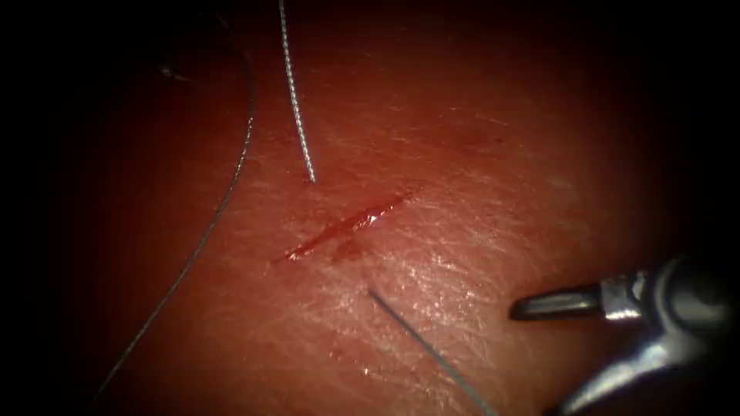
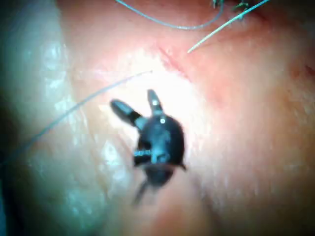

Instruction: Wound Closure

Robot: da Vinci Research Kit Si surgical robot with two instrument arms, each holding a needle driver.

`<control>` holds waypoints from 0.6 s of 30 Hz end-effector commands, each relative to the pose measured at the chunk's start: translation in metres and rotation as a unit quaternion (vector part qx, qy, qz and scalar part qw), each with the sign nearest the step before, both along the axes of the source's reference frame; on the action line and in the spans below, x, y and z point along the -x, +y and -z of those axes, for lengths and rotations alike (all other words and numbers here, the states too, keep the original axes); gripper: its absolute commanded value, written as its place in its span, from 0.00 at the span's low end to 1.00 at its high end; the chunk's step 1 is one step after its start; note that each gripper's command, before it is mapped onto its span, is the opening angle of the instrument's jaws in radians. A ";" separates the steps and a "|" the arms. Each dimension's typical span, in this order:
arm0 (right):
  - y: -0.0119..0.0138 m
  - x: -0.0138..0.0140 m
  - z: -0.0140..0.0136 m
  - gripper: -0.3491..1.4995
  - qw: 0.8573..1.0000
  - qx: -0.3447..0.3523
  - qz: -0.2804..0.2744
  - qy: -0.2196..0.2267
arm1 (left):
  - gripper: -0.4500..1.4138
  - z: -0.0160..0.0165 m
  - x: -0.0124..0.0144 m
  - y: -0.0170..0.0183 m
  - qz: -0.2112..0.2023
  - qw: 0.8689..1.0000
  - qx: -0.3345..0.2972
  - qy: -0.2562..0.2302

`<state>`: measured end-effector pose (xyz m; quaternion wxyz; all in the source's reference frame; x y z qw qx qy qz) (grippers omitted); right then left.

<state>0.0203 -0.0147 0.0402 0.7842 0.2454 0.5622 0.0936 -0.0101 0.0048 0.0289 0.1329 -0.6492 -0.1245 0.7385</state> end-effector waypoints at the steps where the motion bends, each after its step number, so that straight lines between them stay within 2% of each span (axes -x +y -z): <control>1: 0.0004 -0.0014 -0.0018 0.89 1.000 0.010 -0.009 -0.005 | 0.14 -0.0007 0.0005 -0.0006 -0.001 1.000 -0.002 -0.001; 4: 0.0004 -0.0022 -0.0024 0.89 1.000 0.019 -0.015 -0.007 | 0.14 -0.0007 0.0005 -0.0005 -0.001 1.000 -0.002 -0.001; 7: 0.0001 -0.0032 -0.0031 0.84 1.000 0.023 -0.015 0.002 | 0.14 -0.0007 0.0005 -0.0005 -0.001 1.000 -0.002 -0.001; 11: -0.0010 -0.0056 -0.0040 0.83 0.999 0.034 -0.022 0.005 | 0.14 -0.0007 0.0005 -0.0005 -0.001 1.000 -0.002 -0.001; 18: -0.0021 -0.0077 -0.0044 0.79 0.999 0.045 -0.024 0.010 | 0.14 -0.0007 0.0005 -0.0005 -0.001 1.000 -0.002 -0.001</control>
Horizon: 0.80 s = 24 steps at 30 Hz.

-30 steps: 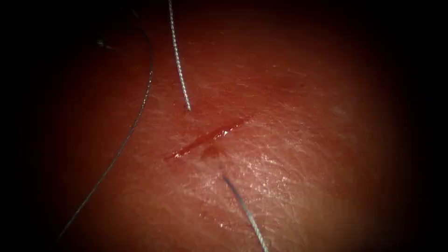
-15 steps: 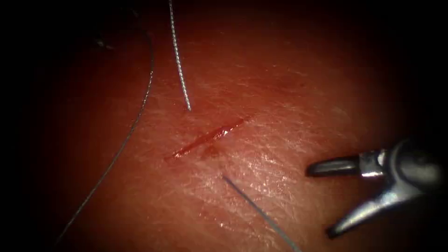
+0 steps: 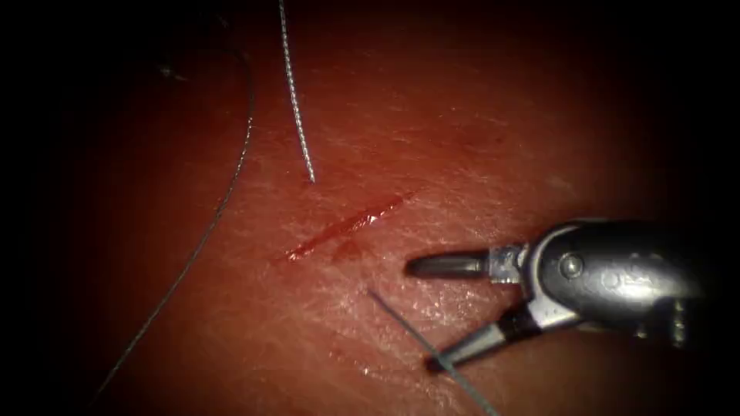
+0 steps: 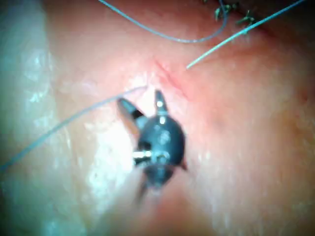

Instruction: Wound Closure

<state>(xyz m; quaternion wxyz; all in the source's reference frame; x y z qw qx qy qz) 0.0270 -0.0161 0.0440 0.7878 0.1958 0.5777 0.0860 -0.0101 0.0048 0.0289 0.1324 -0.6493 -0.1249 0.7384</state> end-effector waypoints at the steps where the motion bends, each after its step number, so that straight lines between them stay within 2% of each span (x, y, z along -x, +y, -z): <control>1: -0.0009 -0.0013 -0.0008 0.79 1.000 0.000 0.002 0.003 | 0.14 -0.0007 0.0005 -0.0005 0.000 1.000 -0.002 -0.001; 8: -0.0021 -0.0023 -0.0024 0.75 1.000 0.004 0.014 0.005 | 0.14 -0.0007 0.0005 -0.0005 0.000 1.000 -0.002 -0.001; 10: -0.0021 -0.0023 -0.0024 0.68 1.000 0.004 0.013 0.004 | 0.14 -0.0007 0.0005 -0.0005 0.000 1.000 -0.005 -0.001; 11: -0.0020 -0.0021 -0.0021 0.25 1.000 0.000 0.022 0.010 | 0.14 -0.0007 0.0006 -0.0005 0.000 1.000 -0.005 -0.001; 12: -0.0020 -0.0019 -0.0020 0.00 0.999 -0.006 0.035 0.020 | 0.14 -0.0007 0.0006 -0.0005 0.000 1.000 -0.005 -0.001; 24: -0.0017 -0.0015 -0.0014 0.00 0.999 -0.006 0.034 0.016 | 0.14 -0.0006 0.0006 -0.0006 0.000 1.000 -0.005 -0.001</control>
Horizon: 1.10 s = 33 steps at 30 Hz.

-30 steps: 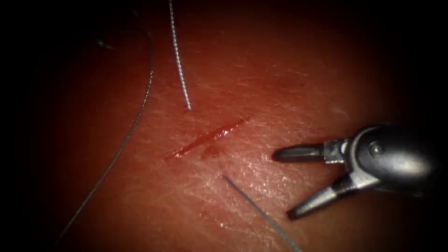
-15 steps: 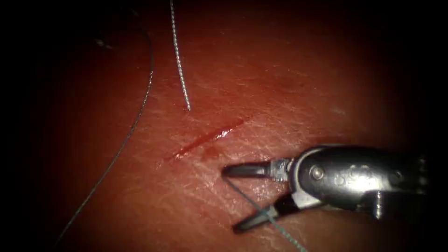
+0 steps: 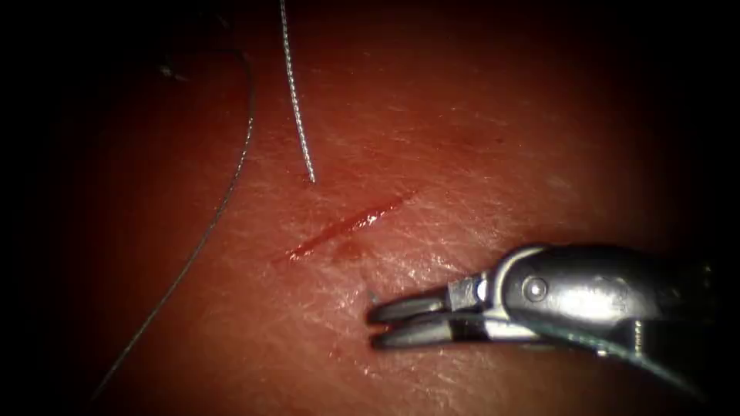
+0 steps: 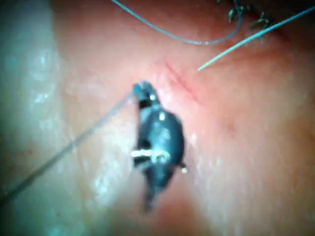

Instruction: Wound Closure

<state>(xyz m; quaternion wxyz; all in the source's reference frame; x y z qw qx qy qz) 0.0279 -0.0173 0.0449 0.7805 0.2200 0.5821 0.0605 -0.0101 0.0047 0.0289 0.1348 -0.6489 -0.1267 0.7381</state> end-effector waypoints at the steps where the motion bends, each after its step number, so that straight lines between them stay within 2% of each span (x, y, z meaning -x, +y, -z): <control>1: -0.0005 -0.0006 -0.0005 0.00 1.000 -0.001 0.002 0.001 | 0.15 -0.0006 0.0005 -0.0005 0.000 1.000 -0.002 -0.001; 10: -0.0012 0.0006 0.0005 0.00 0.999 -0.008 0.037 -0.002 | 0.15 -0.0006 0.0004 -0.0005 -0.001 1.000 -0.002 -0.001; 23: -0.0040 0.0021 0.0033 0.00 0.994 -0.019 0.107 -0.007 | 0.15 -0.0006 0.0004 -0.0005 -0.001 1.000 -0.002 -0.001; 31: -0.0061 0.0033 0.0043 0.00 0.987 -0.038 0.158 -0.017 | 0.15 -0.0006 0.0004 -0.0005 -0.001 1.000 -0.002 -0.001; 33: -0.0073 0.0033 0.0046 0.00 0.981 -0.046 0.188 -0.020 | 0.15 -0.0006 0.0004 -0.0005 -0.001 1.000 -0.002 -0.001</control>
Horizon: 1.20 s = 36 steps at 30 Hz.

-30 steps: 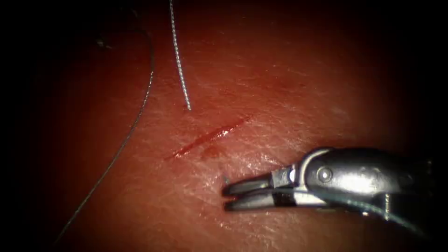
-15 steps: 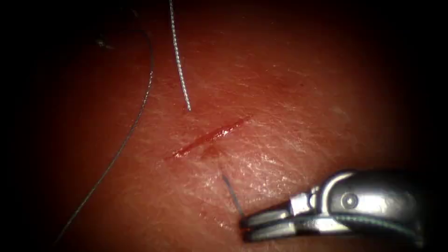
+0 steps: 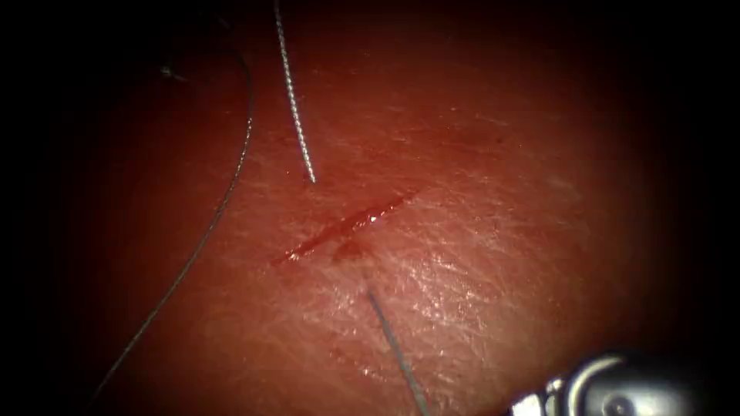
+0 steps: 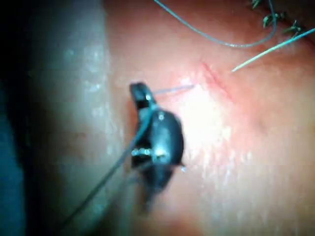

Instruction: Wound Closure

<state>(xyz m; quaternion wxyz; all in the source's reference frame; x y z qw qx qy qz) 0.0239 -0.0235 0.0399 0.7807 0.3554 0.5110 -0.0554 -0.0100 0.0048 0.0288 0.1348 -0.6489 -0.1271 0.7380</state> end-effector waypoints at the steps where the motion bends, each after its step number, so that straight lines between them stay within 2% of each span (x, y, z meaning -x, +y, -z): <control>1: -0.0016 -0.0006 -0.0003 0.00 1.000 -0.010 0.011 0.000 | 0.15 -0.0007 0.0005 -0.0005 -0.001 1.000 -0.002 -0.001; 7: -0.0031 -0.0005 0.0003 0.00 0.998 -0.031 0.054 0.000 | 0.15 -0.0007 0.0005 -0.0005 0.001 1.000 -0.001 0.000; 19: -0.0042 0.0003 0.0015 0.00 0.995 -0.060 0.081 0.008 | 0.15 -0.0007 0.0005 -0.0005 0.001 1.000 -0.001 0.000; 23: -0.0040 0.0001 0.0012 0.00 0.994 -0.078 0.070 0.042 | 0.15 -0.0007 0.0005 -0.0005 0.001 1.000 -0.001 0.000; 24: -0.0039 0.0002 0.0011 0.03 0.993 -0.082 0.062 0.051 | 0.15 -0.0007 0.0005 -0.0005 0.001 1.000 -0.001 0.000; 25: -0.0037 0.0003 0.0010 0.31 0.994 -0.083 0.046 0.057 | 0.15 -0.0007 0.0005 -0.0005 0.001 1.000 -0.001 0.000; 26: -0.0032 0.0005 0.0009 0.66 0.995 -0.078 0.027 0.055 | 0.15 -0.0007 0.0005 -0.0005 0.001 1.000 -0.001 0.000; 27: -0.0032 0.0005 0.0009 0.66 0.995 -0.078 0.027 0.055 | 0.15 -0.0007 0.0005 -0.0005 0.001 1.000 -0.001 0.000; 28: -0.0027 0.0007 0.0007 0.76 0.996 -0.071 0.007 0.048 | 0.15 -0.0007 0.0005 -0.0005 0.001 1.000 -0.001 0.000; 29: -0.0009 0.0013 0.0004 0.81 0.998 -0.047 -0.021 0.038 | 0.15 -0.0007 0.0005 -0.0005 0.001 1.000 -0.001 0.000; 30: -0.0009 0.0013 0.0004 0.81 0.998 -0.047 -0.021 0.038 | 0.15 -0.0007 0.0005 -0.0005 0.001 1.000 -0.001 0.000; 32: 0.0009 0.0021 0.0002 0.84 0.998 -0.039 -0.033 0.028 | 0.15 -0.0007 0.0005 -0.0005 0.001 1.000 -0.001 0.000; 34: 0.0039 0.0035 -0.0002 0.87 0.997 -0.022 -0.065 0.027 | 0.15 -0.0007 0.0005 -0.0005 0.001 1.000 -0.004 0.000; 36: 0.0057 0.0040 -0.0005 0.89 0.996 -0.011 -0.084 0.025 | 0.15 -0.0008 0.0005 -0.0005 0.001 1.000 -0.004 0.000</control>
